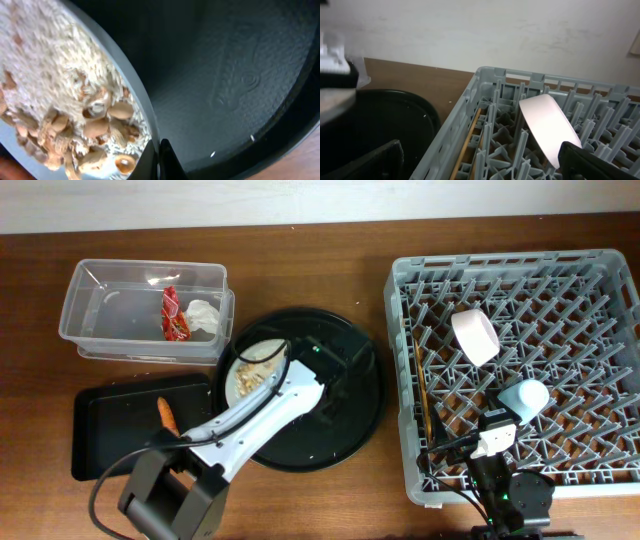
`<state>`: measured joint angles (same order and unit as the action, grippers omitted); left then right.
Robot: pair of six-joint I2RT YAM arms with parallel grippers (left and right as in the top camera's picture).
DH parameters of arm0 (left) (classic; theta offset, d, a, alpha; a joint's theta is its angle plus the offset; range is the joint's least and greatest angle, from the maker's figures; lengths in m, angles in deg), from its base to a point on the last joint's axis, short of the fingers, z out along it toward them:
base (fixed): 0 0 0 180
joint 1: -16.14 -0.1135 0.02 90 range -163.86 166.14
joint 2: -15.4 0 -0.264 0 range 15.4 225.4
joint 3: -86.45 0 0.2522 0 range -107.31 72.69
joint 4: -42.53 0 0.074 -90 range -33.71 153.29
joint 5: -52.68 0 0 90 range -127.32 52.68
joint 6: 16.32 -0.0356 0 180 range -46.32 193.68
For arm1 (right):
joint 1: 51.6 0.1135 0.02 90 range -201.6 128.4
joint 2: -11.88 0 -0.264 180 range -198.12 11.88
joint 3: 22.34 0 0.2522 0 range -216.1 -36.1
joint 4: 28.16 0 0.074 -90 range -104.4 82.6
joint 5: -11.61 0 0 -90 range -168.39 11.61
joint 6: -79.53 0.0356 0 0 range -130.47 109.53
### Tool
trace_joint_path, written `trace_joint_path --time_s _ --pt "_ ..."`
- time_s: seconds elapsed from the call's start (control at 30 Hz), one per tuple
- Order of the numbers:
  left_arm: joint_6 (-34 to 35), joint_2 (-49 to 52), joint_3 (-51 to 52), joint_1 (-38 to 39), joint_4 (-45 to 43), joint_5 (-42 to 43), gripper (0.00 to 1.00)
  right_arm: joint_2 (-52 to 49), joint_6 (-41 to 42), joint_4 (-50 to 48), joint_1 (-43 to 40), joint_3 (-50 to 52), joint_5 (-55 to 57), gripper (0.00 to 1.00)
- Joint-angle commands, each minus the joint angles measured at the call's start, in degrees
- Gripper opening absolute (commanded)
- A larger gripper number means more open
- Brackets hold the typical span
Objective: Sort waste into correct bins and load items into the dishwasher rack
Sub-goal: 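Carry the plate over the black tray and tip the food scraps out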
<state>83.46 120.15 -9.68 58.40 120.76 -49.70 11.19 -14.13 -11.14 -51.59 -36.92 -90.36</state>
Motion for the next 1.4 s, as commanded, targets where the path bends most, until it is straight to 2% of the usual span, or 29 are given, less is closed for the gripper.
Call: trace_joint_path --time_s 0.0,0.23,0.37,0.47,0.7,0.93,1.1,1.37 --pt "6.6 0.7 -4.8 -0.7 4.0 -5.4 0.00 0.4 -0.2 -0.1 -0.4 0.5 -0.5 0.98" --pt "15.0 -0.2 -6.0 -5.6 12.4 -5.3 0.00 0.4 -0.2 -0.1 -0.4 0.5 -0.5 0.98" --pt "13.7 -3.4 -6.0 -11.2 14.1 2.9 0.00 0.4 -0.2 -0.1 -0.4 0.5 -0.5 0.98" --pt "12.3 -6.2 -6.0 -15.4 14.1 6.1 0.00 0.4 -0.2 -0.1 -0.4 0.5 -0.5 0.98" --pt "5.4 -10.8 -5.1 -25.2 14.0 16.1 0.00 0.4 -0.2 -0.1 -0.4 0.5 -0.5 0.98" --pt "1.1 -14.0 -0.5 -34.8 12.5 19.2 0.00 0.4 -0.2 -0.1 -0.4 0.5 -0.5 0.98" --pt "-6.4 -17.0 2.4 -42.4 9.7 29.9 0.00 0.4 -0.2 -0.1 -0.4 0.5 -0.5 0.98" --pt "-20.0 -23.6 8.2 -59.8 9.3 50.8 0.00 0.4 -0.2 -0.1 -0.4 0.5 -0.5 0.98"
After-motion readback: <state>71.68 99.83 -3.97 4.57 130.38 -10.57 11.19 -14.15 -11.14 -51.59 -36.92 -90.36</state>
